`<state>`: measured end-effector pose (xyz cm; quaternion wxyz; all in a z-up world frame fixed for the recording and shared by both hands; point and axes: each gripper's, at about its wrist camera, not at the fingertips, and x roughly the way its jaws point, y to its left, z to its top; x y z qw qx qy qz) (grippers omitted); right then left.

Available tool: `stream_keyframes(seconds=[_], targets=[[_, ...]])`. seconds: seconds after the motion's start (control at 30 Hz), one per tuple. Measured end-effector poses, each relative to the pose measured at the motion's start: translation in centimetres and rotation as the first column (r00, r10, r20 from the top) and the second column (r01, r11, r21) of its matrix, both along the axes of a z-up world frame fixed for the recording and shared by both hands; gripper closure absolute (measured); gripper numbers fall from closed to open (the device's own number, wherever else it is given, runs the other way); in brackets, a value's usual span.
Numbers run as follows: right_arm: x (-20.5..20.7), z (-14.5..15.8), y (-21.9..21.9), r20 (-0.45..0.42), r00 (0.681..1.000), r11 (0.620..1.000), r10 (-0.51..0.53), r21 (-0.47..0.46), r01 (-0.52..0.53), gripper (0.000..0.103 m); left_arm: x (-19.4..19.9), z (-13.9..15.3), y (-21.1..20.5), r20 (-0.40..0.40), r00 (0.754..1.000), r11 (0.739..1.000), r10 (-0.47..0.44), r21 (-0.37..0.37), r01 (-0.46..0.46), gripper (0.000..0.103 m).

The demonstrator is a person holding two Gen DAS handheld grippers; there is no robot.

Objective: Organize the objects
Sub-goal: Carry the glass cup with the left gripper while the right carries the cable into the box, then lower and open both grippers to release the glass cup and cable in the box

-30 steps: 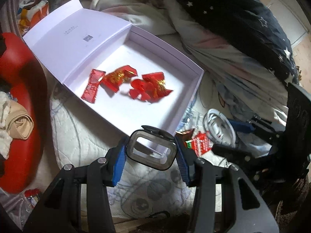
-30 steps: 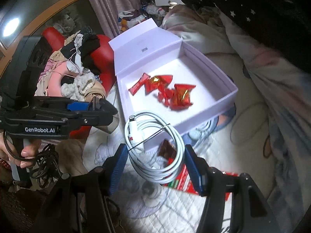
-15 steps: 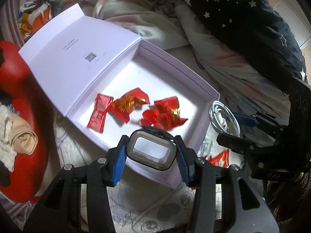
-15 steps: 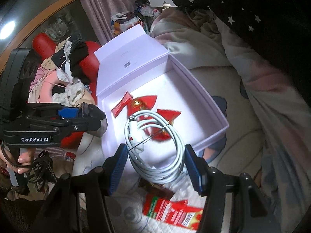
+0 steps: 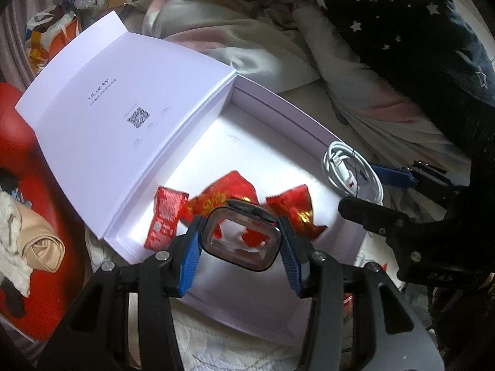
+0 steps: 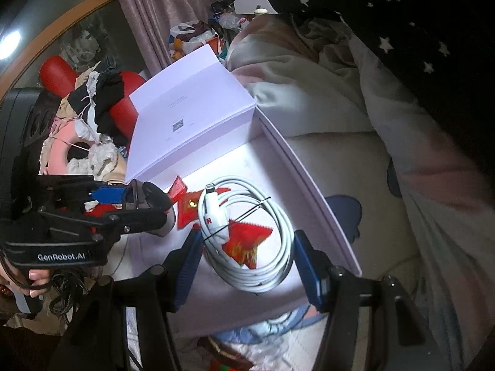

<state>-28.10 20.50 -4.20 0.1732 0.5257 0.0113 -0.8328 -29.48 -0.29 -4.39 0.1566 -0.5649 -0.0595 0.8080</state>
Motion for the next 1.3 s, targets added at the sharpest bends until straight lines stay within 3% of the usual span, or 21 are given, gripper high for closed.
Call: stream_keyframes(seconds=[0.33,0.73,1.03,1.3], targets=[[-2.5,-1.8,-1.9,0.002,1.0,1.0,-0.01,0.0,0.01,0.043,-2.3,-1.9,-0.9,-0.015,1.0,0.997,0.004,-0.082,-0.005,0.058],[-4.3,-5.4,-2.7,0.052,0.997,0.998,-0.064,-0.007,0.064,0.043,-3.8,-3.8,-1.0,-0.015,1.0,0.996,0.006,-0.09,-0.008,0.058],[-3.8,-7.3,-2.7,0.096,0.994,0.998,-0.059,0.016,0.058,0.043,-3.3,-3.7,-0.8,-0.004,1.0,0.994,-0.012,-0.112,0.011,0.058],[-3.0,-7.0,-3.1,0.098,0.994,0.997,-0.055,0.057,0.049,0.042,-2.0,-3.7,-1.0,0.007,1.0,0.987,0.002,-0.159,-0.001,0.057]])
